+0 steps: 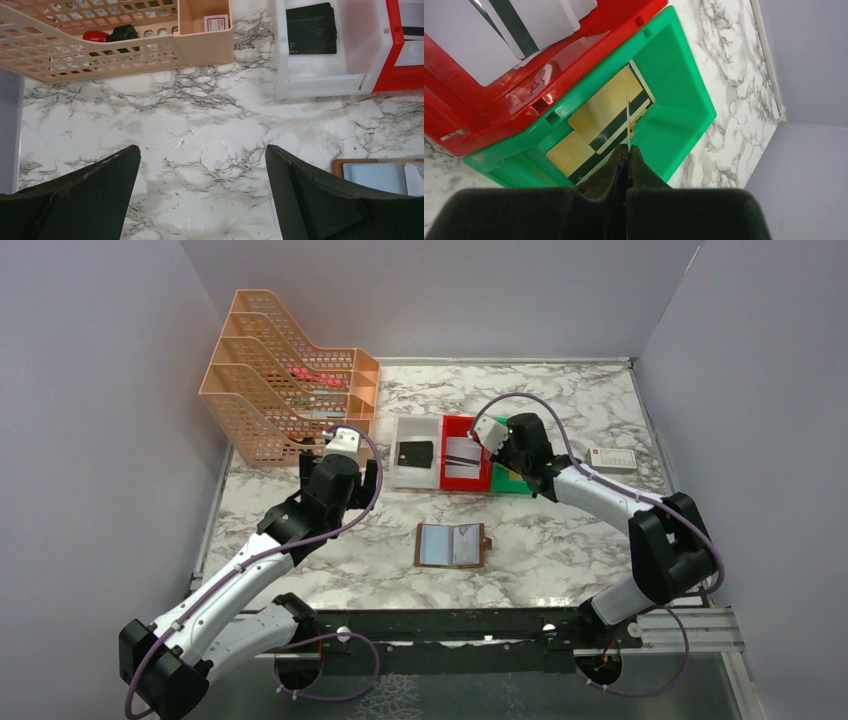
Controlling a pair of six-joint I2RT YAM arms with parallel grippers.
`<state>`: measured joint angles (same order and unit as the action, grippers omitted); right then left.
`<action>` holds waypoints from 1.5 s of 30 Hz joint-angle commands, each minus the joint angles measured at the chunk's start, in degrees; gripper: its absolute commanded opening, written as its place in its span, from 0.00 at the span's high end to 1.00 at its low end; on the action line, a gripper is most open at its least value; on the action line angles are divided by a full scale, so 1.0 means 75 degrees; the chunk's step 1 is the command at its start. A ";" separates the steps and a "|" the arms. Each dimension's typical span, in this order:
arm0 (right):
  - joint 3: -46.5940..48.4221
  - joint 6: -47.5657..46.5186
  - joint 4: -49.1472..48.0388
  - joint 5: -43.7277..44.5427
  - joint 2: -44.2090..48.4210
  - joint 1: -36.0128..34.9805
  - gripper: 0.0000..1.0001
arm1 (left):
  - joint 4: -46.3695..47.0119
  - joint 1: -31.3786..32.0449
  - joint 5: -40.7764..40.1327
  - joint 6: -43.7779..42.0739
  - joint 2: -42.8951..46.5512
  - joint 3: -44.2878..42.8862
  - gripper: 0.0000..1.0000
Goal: Take the credit cards out of the card holder
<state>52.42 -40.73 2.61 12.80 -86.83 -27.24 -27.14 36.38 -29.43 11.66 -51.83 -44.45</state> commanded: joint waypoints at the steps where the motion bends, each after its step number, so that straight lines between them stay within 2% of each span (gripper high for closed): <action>1: 0.0264 -0.1187 -0.0269 0.0123 -0.0504 0.0181 0.97 | 0.0009 -0.0042 -0.0133 -0.0105 0.0032 0.0017 0.01; 18: 0.0467 -0.2251 -0.1215 -0.0759 -0.1257 0.0652 0.94 | 0.0021 -0.0045 -0.0039 -0.0137 -0.0003 0.0002 0.01; 23: 0.0512 -0.2355 -0.1062 -0.1287 -0.1273 0.0669 0.91 | 0.0022 -0.0040 -0.0039 -0.0147 -0.0036 -0.0003 0.01; 36: 0.0427 -0.2485 -0.0292 -0.1586 -0.1283 0.0748 0.88 | 0.0035 -0.0045 0.0027 -0.0149 -0.0062 -0.0004 0.01; 45: 0.0468 -0.2499 -0.0234 -0.1761 -0.1545 0.0879 0.87 | 0.0040 -0.0042 0.0068 -0.0149 -0.0056 0.0017 0.01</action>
<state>54.89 -58.78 -0.27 1.96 -97.17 -20.97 -27.14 36.36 -29.39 11.27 -52.34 -44.45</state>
